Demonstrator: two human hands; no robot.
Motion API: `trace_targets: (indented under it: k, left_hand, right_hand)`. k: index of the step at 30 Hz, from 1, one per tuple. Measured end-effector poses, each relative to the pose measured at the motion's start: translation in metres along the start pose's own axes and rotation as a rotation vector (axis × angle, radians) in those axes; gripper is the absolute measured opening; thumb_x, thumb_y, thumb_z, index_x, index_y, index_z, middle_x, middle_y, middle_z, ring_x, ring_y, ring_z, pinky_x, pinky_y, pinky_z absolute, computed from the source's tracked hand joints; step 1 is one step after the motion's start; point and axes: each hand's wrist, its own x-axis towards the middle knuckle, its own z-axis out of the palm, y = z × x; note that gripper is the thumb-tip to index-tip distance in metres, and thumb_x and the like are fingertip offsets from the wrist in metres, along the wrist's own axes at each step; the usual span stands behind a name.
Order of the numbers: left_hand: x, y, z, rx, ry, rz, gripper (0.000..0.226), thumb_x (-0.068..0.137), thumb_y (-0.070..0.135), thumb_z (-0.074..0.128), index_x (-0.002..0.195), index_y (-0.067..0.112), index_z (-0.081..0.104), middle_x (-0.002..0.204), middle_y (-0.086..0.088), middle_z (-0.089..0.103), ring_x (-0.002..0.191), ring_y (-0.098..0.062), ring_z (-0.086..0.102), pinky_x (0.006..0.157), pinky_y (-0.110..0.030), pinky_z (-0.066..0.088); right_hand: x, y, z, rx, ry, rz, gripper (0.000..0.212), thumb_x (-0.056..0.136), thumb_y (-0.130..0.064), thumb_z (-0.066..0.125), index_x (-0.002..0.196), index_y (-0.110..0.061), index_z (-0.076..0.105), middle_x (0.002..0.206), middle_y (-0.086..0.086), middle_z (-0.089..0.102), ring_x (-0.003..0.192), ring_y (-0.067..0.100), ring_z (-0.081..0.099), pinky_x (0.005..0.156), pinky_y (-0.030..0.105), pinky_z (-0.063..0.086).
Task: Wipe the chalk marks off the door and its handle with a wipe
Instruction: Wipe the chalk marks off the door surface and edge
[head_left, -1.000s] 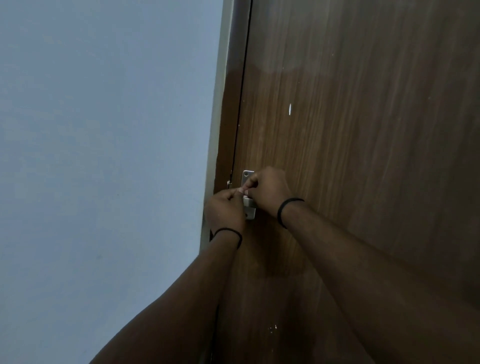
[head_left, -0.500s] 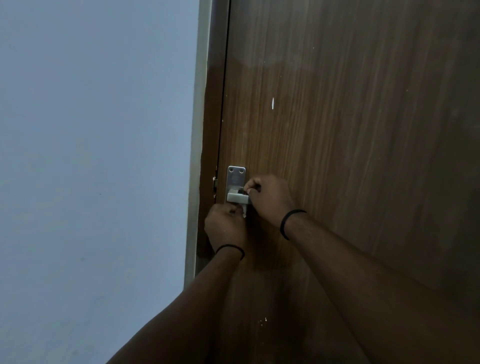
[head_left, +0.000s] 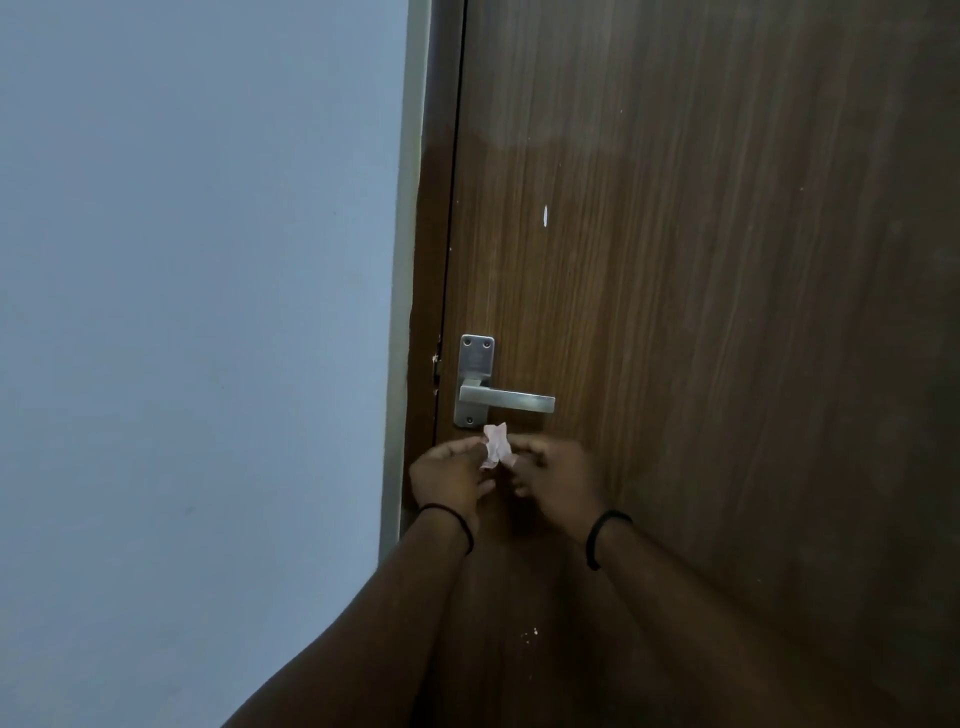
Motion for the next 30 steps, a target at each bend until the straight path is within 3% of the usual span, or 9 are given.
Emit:
trace_targets:
  k: [4,8,11,14,17,21,24,26,30]
  left_hand:
    - [0.007,0.012,-0.013,0.239,-0.022,0.145,0.008,0.089,0.016,0.069,0.086,0.021,0.074,0.092,-0.003,0.075,0.089,-0.021,0.069,0.075,-0.034,0.059]
    - [0.017,0.019,-0.028,0.462,0.157,0.377,0.013,0.091,0.024,0.066,0.080,0.028,0.072,0.085,0.004,0.074,0.086,-0.019,0.069,0.083,-0.039,0.057]
    - [0.022,0.015,-0.033,0.451,0.212,0.394,0.022,0.095,0.017,0.056,0.080,0.030,0.066,0.084,0.001,0.073,0.083,-0.021,0.070,0.085,-0.041,0.057]
    - [0.026,0.007,-0.033,0.511,0.215,0.456,0.021,0.099,0.017,0.048,0.088,0.029,0.063,0.088,0.000,0.072,0.086,-0.021,0.069,0.082,-0.036,0.055]
    - [0.028,-0.001,-0.035,0.568,0.234,0.571,0.023,0.102,0.018,0.042,0.104,0.021,0.065,0.093,-0.001,0.070,0.089,-0.018,0.065,0.077,-0.024,0.048]
    - [0.023,-0.001,-0.040,0.597,0.215,0.828,0.022,0.104,0.018,0.040,0.108,0.018,0.061,0.088,0.003,0.066,0.081,-0.007,0.060,0.064,-0.001,0.038]
    - [0.019,0.008,-0.040,0.553,0.238,0.899,0.021,0.104,0.016,0.039,0.107,0.015,0.060,0.086,0.000,0.066,0.079,-0.011,0.060,0.066,0.003,0.038]
    - [0.015,0.016,-0.041,0.511,0.256,0.940,0.023,0.103,0.017,0.038,0.106,0.010,0.060,0.088,-0.001,0.064,0.080,-0.012,0.059,0.069,0.003,0.037]
    - [0.006,0.037,-0.049,0.419,0.323,1.023,0.035,0.100,0.026,0.035,0.108,0.004,0.061,0.091,-0.009,0.067,0.081,-0.015,0.060,0.072,0.004,0.037]
  right_hand:
    - [0.009,-0.005,0.024,0.053,0.143,-0.059,0.012,0.088,-0.016,0.072,0.096,-0.025,0.074,0.084,-0.011,0.073,0.080,0.000,0.067,0.073,0.018,0.055]
    - [0.024,-0.005,0.037,-0.030,0.397,-0.051,0.010,0.088,-0.027,0.072,0.080,-0.030,0.069,0.073,-0.017,0.066,0.073,0.000,0.064,0.061,0.010,0.044]
    - [0.037,-0.006,0.049,-0.090,0.526,-0.005,0.012,0.093,-0.025,0.067,0.087,-0.017,0.073,0.078,-0.010,0.068,0.075,0.007,0.064,0.059,0.010,0.038]
    - [0.044,-0.006,0.062,-0.096,0.579,0.052,0.017,0.097,-0.023,0.059,0.095,-0.010,0.069,0.094,0.004,0.071,0.089,0.017,0.066,0.071,0.021,0.046]
    - [0.041,-0.003,0.078,-0.324,0.471,0.082,0.027,0.104,-0.026,0.044,0.114,-0.010,0.063,0.111,0.005,0.067,0.102,0.019,0.063,0.090,0.033,0.050]
    - [0.046,-0.002,0.091,-0.462,0.355,0.176,0.034,0.106,-0.028,0.038,0.133,-0.011,0.049,0.129,0.004,0.058,0.116,0.016,0.056,0.099,0.026,0.039]
    - [0.052,-0.014,0.096,-0.419,0.228,0.178,0.031,0.104,-0.028,0.044,0.128,-0.011,0.055,0.128,0.009,0.059,0.115,0.021,0.058,0.093,0.028,0.041]
    - [0.052,-0.031,0.103,-0.373,0.088,0.016,0.029,0.105,-0.027,0.043,0.116,-0.010,0.063,0.117,0.010,0.066,0.106,0.022,0.062,0.083,0.025,0.041]
    - [0.051,-0.057,0.107,-0.217,0.155,-0.098,0.030,0.104,-0.023,0.046,0.107,-0.008,0.072,0.106,0.010,0.072,0.096,0.022,0.066,0.083,0.028,0.049]
